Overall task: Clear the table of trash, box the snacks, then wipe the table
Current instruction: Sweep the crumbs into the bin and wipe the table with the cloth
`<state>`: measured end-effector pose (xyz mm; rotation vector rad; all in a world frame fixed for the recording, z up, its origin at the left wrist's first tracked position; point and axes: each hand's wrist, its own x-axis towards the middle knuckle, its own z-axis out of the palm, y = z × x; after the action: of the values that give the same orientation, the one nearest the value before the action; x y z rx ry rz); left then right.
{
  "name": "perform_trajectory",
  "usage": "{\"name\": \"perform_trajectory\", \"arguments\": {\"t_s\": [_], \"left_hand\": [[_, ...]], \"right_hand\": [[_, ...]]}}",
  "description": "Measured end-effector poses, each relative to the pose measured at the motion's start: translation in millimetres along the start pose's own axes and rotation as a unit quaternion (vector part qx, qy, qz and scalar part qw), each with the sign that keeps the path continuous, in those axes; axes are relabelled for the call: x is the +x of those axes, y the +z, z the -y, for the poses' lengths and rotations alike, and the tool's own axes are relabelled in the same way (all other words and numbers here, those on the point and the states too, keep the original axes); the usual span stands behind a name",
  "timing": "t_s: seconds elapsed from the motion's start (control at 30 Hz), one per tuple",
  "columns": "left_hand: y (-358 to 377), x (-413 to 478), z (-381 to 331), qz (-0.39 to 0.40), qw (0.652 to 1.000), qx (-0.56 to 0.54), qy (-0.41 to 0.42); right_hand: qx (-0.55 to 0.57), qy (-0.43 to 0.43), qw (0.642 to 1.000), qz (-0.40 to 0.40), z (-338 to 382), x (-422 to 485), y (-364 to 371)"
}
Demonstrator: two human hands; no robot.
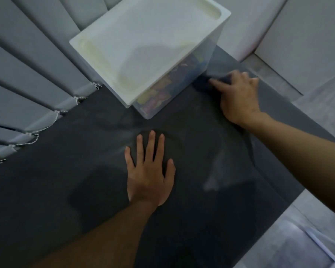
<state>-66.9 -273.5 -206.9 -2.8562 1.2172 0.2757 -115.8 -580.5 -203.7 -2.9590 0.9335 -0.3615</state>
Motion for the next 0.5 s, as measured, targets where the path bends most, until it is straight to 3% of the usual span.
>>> {"name": "perform_trajectory", "arguments": {"t_s": [0.07, 0.13, 0.2, 0.3, 0.37, 0.43, 0.5], "left_hand": [[-1, 0, 0, -0.001, 1.0, -0.002, 0.001], [-1, 0, 0, -0.001, 1.0, 0.003, 0.003], [-1, 0, 1, -0.003, 1.0, 0.004, 0.005], [-1, 0, 1, -0.006, 1.0, 0.0, 0.006], [-1, 0, 1, -0.004, 1.0, 0.0, 0.007], [-1, 0, 2, -0.004, 1.0, 0.0, 0.006], [-1, -1, 2, -0.002, 1.0, 0.001, 0.006]], "right_hand": [[0.013, 0.178, 0.984, 0.014, -8, 22, -2], [0.035, 0.262, 0.964, 0.035, 1, 33, -7], [0.043, 0.202, 0.977, 0.045, 20, 25, -8], [0.06, 0.014, 0.998, 0.031, 37, -7, -3], [0.049, -0.064, 0.996, 0.038, 23, -10, 0], [0.017, -0.045, 0.999, 0.024, 0, 5, 0], [0.007, 0.067, 0.998, 0.016, -20, 21, 1]]}}
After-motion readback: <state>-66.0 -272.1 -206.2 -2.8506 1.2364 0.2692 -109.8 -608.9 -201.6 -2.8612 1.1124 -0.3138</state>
